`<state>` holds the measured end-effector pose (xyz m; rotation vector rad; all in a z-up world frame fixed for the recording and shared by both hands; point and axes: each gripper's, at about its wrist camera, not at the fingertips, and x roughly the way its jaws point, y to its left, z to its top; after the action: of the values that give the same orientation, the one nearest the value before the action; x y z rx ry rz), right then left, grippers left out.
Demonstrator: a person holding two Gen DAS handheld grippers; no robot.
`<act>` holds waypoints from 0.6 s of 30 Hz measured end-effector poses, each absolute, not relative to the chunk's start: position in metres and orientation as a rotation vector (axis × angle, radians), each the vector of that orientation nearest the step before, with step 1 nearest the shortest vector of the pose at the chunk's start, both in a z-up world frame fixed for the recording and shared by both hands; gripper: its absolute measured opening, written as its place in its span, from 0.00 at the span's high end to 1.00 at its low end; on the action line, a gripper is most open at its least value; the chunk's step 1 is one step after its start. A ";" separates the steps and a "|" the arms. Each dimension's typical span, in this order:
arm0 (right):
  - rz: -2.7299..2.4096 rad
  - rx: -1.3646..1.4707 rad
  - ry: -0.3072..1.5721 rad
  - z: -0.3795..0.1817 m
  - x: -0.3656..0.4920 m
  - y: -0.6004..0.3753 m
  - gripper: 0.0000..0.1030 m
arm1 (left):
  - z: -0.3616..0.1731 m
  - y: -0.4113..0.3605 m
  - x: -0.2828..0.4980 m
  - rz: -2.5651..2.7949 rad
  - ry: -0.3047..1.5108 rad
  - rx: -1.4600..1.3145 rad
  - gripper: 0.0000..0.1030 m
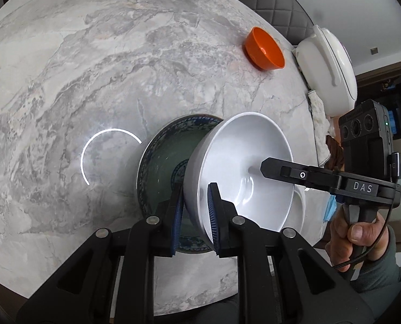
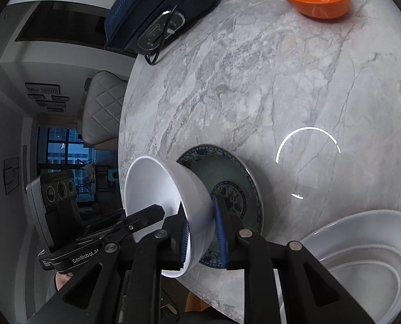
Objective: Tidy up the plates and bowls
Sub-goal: 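Lower the white bowl into the blue-and-white bowl and open the right gripper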
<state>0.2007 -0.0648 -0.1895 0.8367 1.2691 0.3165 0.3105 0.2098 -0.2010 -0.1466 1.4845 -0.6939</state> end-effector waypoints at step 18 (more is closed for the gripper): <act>0.252 0.757 1.331 -0.222 0.207 -0.055 0.80 | -0.248 0.194 0.315 -0.663 1.519 -0.096 0.84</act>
<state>0.2067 -0.0550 -0.2219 0.7571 1.3307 0.2519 0.3147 0.1939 -0.2484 -0.0965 1.5192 -0.6631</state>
